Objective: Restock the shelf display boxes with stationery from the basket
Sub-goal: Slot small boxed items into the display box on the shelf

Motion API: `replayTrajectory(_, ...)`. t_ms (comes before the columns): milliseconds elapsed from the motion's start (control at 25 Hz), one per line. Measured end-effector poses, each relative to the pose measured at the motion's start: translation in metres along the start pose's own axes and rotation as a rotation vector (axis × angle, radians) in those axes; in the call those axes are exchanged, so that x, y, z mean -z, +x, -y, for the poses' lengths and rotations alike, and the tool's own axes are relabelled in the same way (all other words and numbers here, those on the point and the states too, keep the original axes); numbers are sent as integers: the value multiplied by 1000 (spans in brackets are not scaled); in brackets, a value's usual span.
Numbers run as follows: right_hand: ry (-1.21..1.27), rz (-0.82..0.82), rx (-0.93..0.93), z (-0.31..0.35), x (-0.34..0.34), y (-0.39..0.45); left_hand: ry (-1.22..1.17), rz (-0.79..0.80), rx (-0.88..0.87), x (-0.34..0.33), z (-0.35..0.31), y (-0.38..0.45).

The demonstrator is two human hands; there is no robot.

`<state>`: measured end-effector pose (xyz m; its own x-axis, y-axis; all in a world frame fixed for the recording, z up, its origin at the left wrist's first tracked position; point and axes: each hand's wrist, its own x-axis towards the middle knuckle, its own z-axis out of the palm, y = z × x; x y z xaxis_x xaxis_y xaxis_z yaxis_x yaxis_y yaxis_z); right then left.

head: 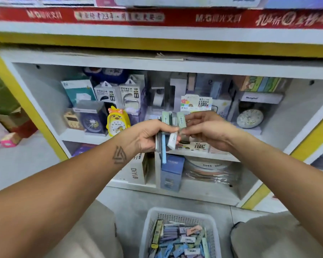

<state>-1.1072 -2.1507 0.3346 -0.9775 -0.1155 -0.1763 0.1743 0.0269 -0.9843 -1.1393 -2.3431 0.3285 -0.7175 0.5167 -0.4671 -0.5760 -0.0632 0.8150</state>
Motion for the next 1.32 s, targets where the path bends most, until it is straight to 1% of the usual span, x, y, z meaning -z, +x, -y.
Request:
replayTrajectory(120, -138, -80, 11, 11, -3, 25, 8, -97, -14, 16, -18, 6)
replayTrajectory(280, -267, -102, 60, 9, -7, 50, -72, -218, -48, 40, -35, 7)
replayTrajectory(360, -379, -130, 125, 6, -7, 61, -93, -259, -51, 52, -43, 9)
replayTrajectory(440, -544, -153, 222, 8, -8, 71, -85, -299, -49, 60, -50, 10)
replayTrajectory(520, -609, -136, 269, 10, -11, 78, -68, -326, -35, 67, -55, 13)
replayTrajectory(600, -649, -114, 287, 11, -14, 84, -73, -324, -20, 73, -59, 14)
replayTrajectory(720, -894, -163, 384, 9, -16, 96, -94, -323, -8, 81, -61, 15)
replayTrajectory(760, -936, -184, 410, 8, -17, 98, -103, -323, -2, 83, -61, 16)
replayTrajectory(840, -967, -200, 461, 4, -20, 104, -111, -317, 5, 86, -60, 17)
replayTrajectory(920, -993, -196, 473, 0, -25, 107, -107, -309, 10, 89, -57, 17)
replayTrajectory(1040, -1083, -139, 496, -6, -36, 110, -76, -296, 12, 93, -54, 13)
replayTrajectory(1160, -1146, -64, 511, -14, -46, 111, -39, -317, 13, 98, -51, 11)
replayTrajectory(1320, -1162, -59, 513, -18, -49, 114, 7, -307, 10, 101, -50, 10)
